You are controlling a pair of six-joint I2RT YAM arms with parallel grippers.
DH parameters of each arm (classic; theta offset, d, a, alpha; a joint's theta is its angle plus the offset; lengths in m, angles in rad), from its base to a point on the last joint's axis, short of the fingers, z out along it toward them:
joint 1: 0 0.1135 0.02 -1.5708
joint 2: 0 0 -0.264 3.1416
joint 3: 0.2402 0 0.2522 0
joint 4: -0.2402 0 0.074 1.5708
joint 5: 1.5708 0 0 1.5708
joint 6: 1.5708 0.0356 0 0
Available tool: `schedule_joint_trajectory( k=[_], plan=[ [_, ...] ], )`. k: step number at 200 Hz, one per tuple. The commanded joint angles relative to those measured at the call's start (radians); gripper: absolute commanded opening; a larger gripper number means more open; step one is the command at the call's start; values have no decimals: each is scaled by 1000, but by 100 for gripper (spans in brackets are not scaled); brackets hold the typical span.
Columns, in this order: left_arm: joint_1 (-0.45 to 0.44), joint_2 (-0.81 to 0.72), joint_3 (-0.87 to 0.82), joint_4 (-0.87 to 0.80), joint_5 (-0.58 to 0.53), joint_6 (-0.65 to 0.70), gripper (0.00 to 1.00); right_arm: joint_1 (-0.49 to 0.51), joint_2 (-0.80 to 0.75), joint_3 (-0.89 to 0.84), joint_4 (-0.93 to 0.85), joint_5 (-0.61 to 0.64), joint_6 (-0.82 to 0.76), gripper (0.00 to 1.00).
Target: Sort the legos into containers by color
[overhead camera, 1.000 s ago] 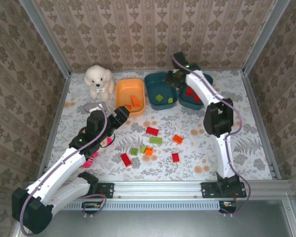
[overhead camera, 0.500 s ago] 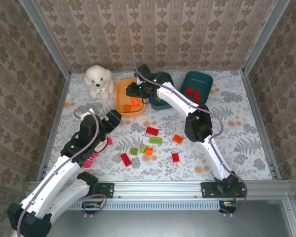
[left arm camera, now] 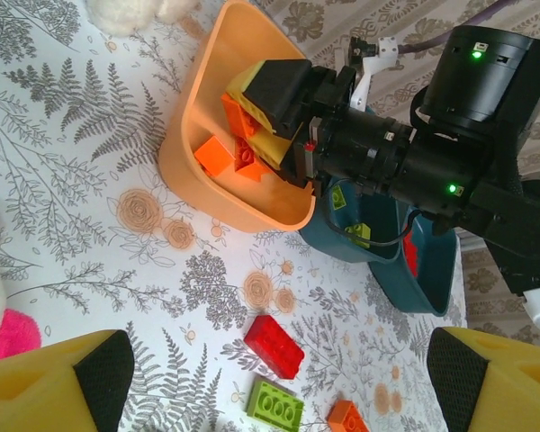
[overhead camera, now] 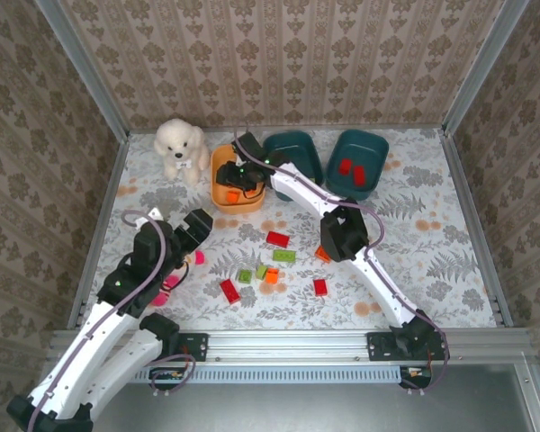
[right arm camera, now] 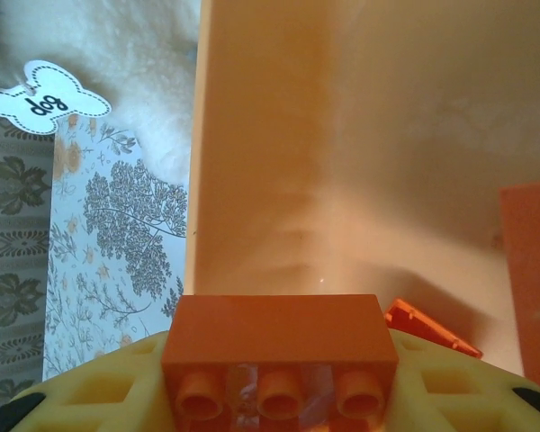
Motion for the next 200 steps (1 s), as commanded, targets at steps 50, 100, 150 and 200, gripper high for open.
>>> schedule_joint_trajectory(
  k=[50,100,150,200],
  plan=[
    [9,-28,19,-42,-8,10,88,8,41,40,-30,56,40,66],
    [8,-25,16,-37,0,16,89,7,-78,42,-46,70,-12,75],
    [8,-2,47,-92,34,78,89,5,-438,-251,103,100,-120,70],
    [7,82,78,-174,154,173,88,1,-971,-1037,517,-25,-220,74]
  ],
)
